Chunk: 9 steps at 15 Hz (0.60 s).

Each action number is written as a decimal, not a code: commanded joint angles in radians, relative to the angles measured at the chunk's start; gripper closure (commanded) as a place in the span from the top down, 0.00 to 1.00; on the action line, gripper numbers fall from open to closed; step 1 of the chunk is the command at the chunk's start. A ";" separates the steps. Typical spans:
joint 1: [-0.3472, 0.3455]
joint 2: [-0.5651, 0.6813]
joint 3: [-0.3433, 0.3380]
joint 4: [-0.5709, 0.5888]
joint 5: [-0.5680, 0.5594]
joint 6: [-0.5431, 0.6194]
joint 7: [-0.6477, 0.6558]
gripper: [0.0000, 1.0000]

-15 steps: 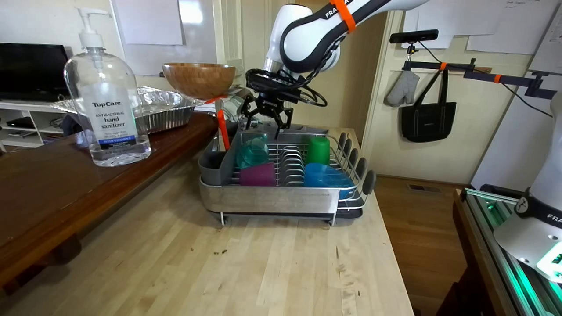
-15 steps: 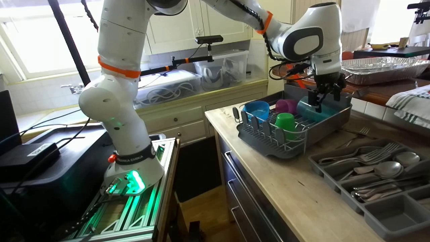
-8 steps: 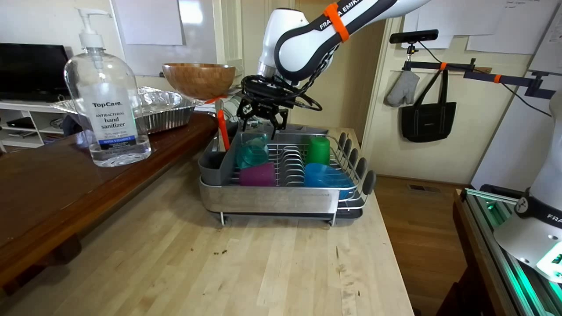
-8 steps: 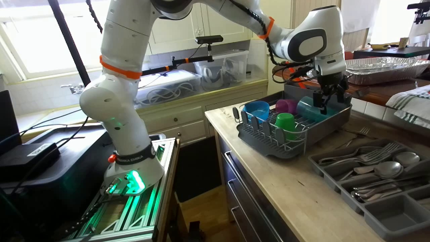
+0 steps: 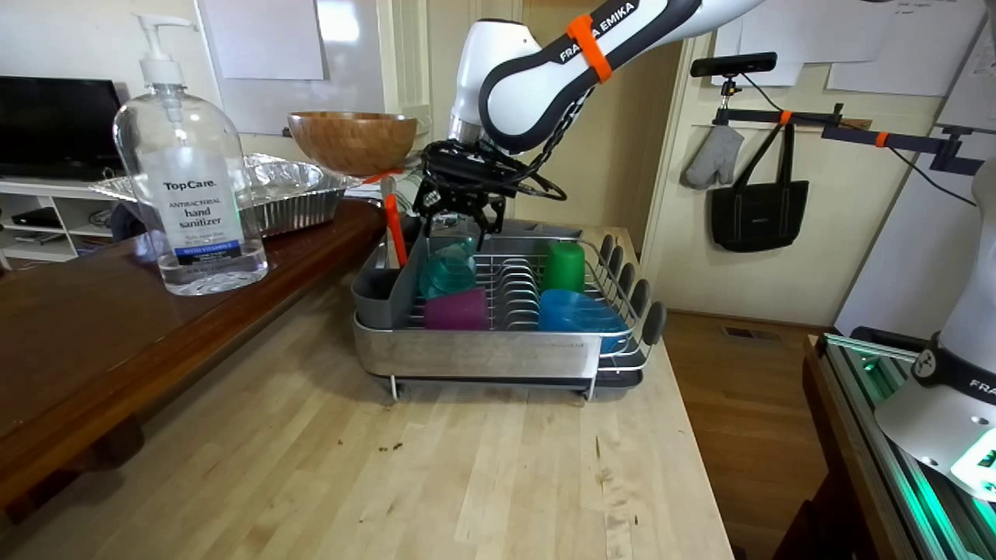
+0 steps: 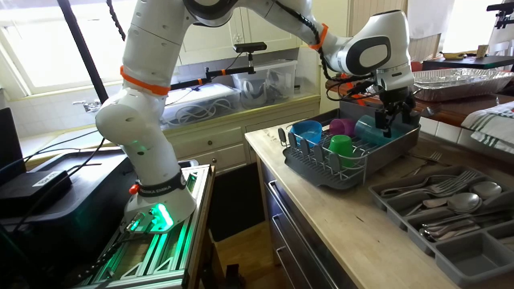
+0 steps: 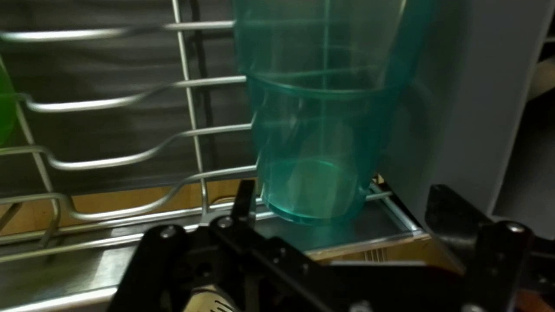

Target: Put the cups in the dishes tray upside down

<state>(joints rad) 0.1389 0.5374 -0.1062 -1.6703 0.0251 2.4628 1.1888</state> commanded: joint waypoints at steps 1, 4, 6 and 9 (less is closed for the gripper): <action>0.004 0.039 0.003 0.033 -0.013 -0.043 -0.006 1.00; 0.014 0.006 -0.004 -0.019 -0.004 0.014 0.036 1.00; 0.009 -0.016 0.003 -0.061 0.020 0.077 0.058 1.00; 0.011 -0.031 0.006 -0.121 0.038 0.179 0.093 1.00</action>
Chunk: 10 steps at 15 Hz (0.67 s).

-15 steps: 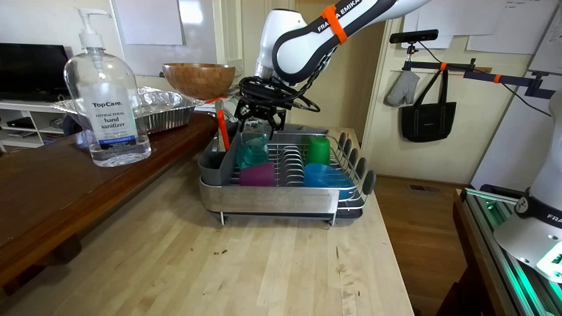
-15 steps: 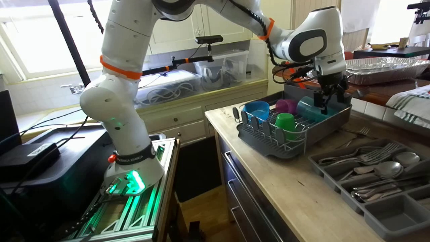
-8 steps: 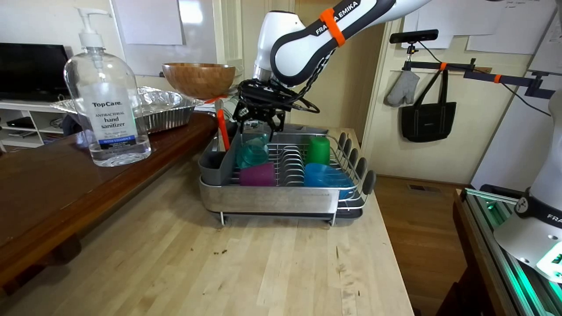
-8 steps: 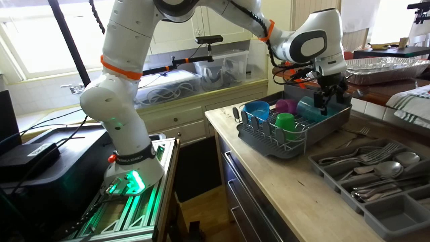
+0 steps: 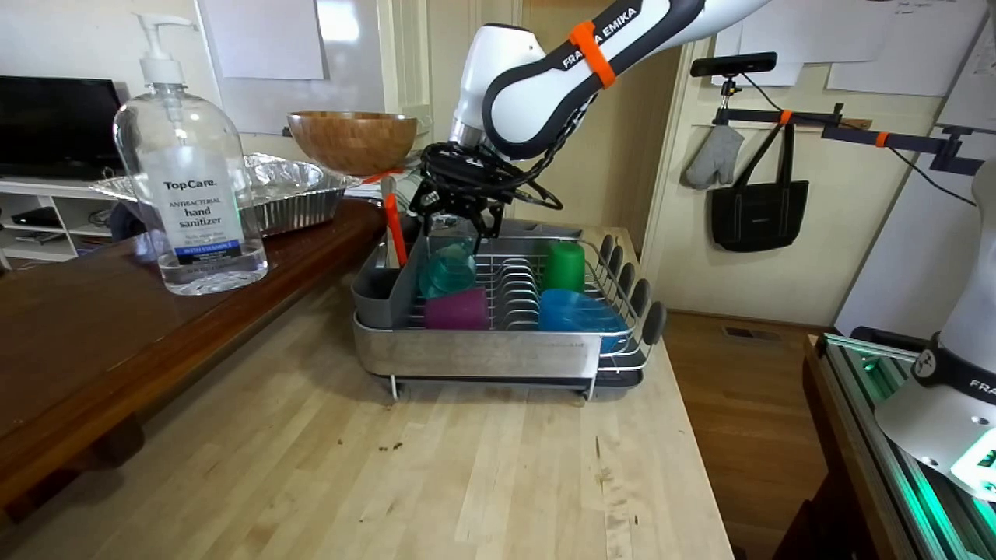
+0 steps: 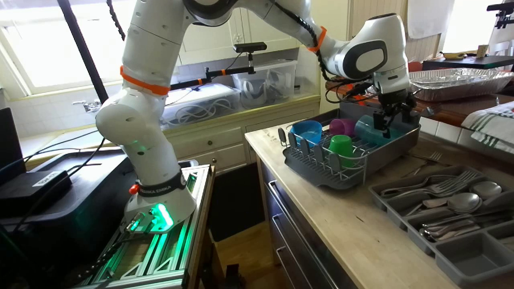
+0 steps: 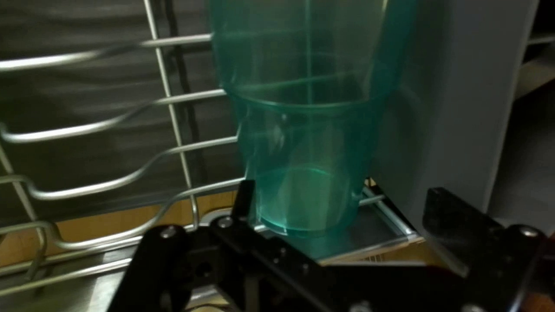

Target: Put the cups in the dishes tray upside down

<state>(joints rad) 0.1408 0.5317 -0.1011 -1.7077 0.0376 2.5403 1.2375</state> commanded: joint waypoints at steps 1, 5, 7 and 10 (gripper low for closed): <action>0.007 -0.026 0.005 -0.102 0.033 0.120 0.047 1.00; -0.005 -0.031 0.023 -0.153 0.078 0.165 0.042 1.00; -0.015 -0.030 0.040 -0.163 0.108 0.154 0.018 1.00; -0.009 -0.015 0.035 -0.160 0.122 0.147 0.031 1.00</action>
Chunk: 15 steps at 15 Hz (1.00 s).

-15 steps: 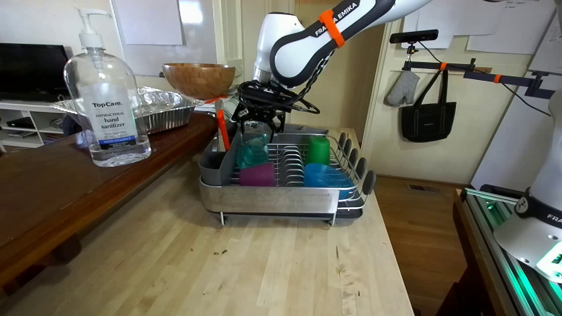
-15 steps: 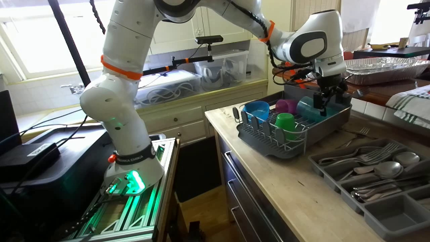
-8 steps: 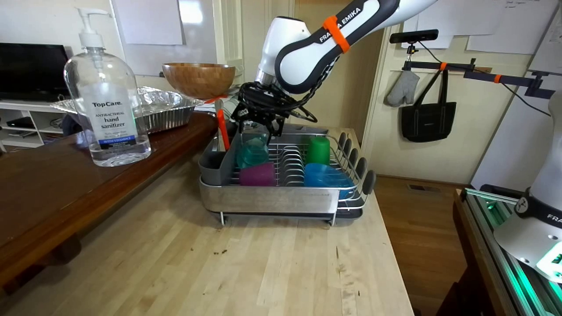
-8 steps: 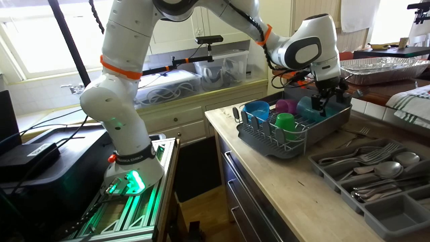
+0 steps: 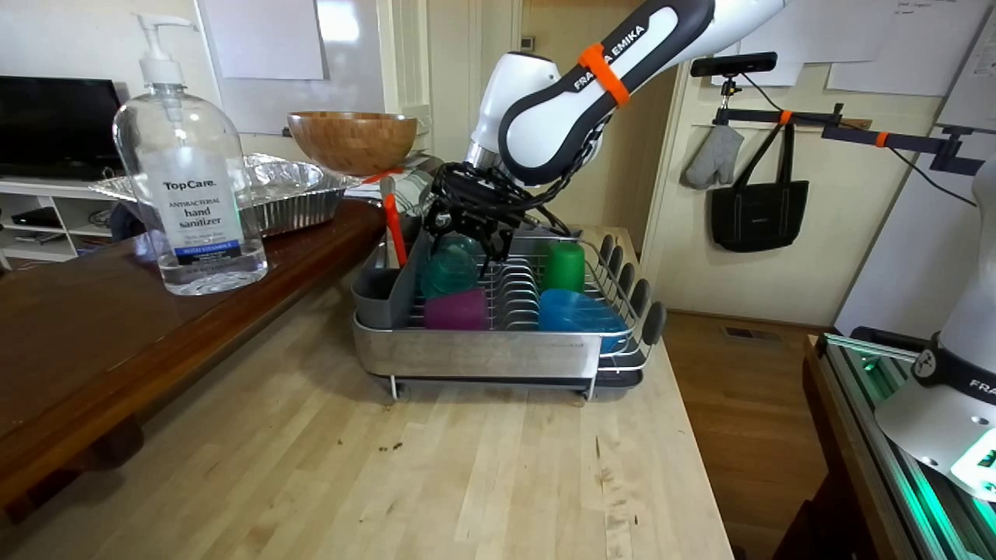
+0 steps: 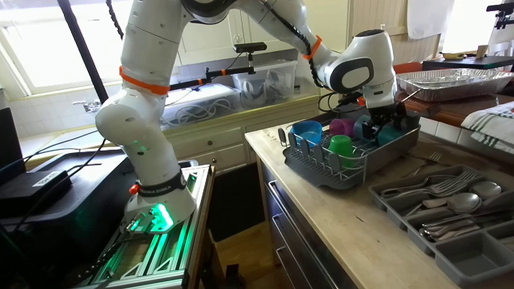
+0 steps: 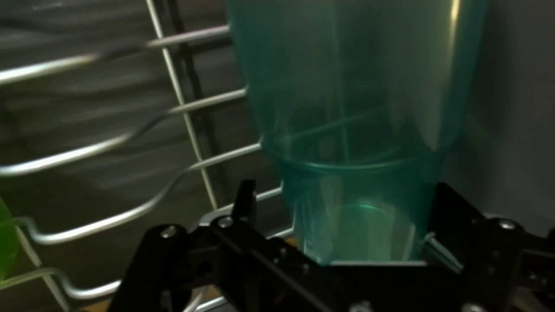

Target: Put the cups in the dishes tray upside down

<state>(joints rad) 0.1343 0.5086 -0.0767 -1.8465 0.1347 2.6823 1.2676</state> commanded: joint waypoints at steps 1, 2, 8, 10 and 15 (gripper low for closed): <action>0.000 0.024 0.005 -0.010 0.025 0.006 0.010 1.00; 0.005 0.031 -0.006 -0.006 0.019 0.008 0.023 1.00; 0.025 0.044 -0.071 0.014 -0.018 0.000 0.115 1.00; 0.029 0.044 -0.081 0.020 -0.027 -0.007 0.140 1.00; 0.046 0.029 -0.116 0.010 -0.063 -0.011 0.182 0.66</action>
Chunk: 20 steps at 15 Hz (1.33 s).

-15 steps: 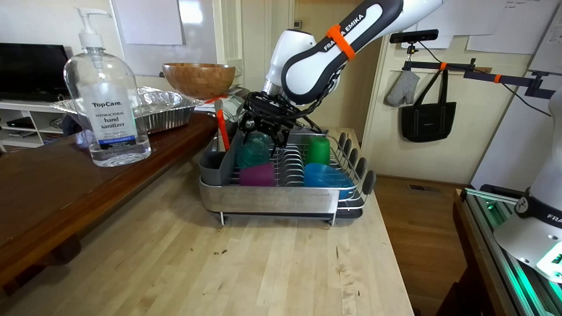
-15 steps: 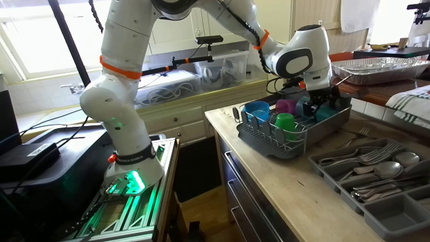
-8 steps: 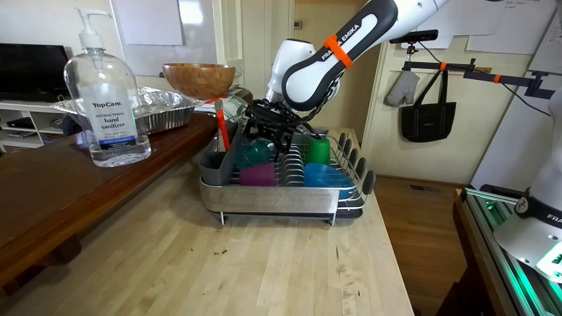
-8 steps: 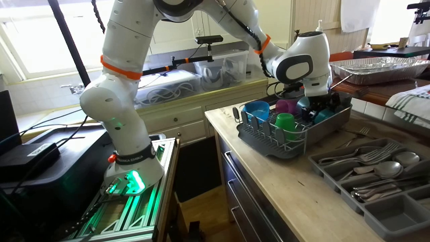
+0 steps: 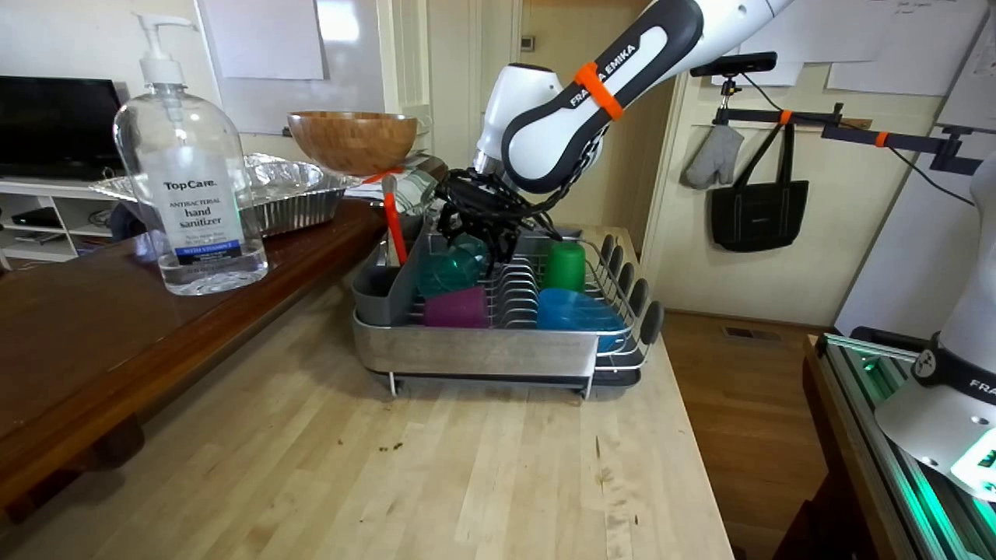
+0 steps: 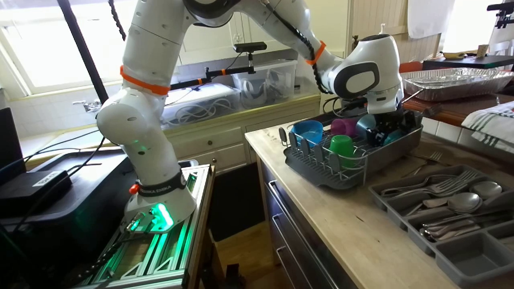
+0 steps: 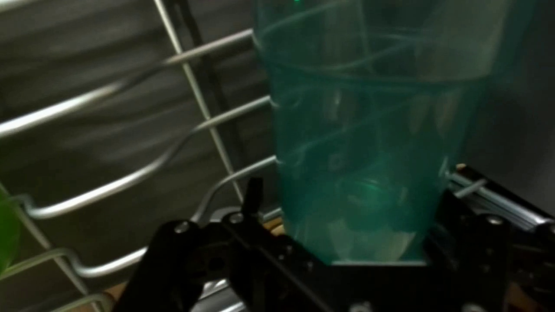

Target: Put the cups in the dishes tray upside down

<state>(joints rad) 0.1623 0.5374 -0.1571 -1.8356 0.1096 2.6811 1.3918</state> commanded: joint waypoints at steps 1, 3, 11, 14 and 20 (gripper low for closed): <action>0.021 -0.002 -0.038 0.001 -0.045 -0.009 0.062 0.58; 0.023 -0.010 -0.034 -0.003 -0.054 -0.005 0.059 0.49; -0.015 -0.192 0.037 -0.130 -0.031 0.045 -0.105 0.49; 0.050 -0.277 -0.039 -0.191 -0.178 0.020 -0.043 0.49; 0.349 -0.302 -0.415 -0.154 -0.662 -0.092 0.397 0.49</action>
<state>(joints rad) 0.3871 0.2464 -0.4389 -2.0083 -0.3750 2.6630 1.5928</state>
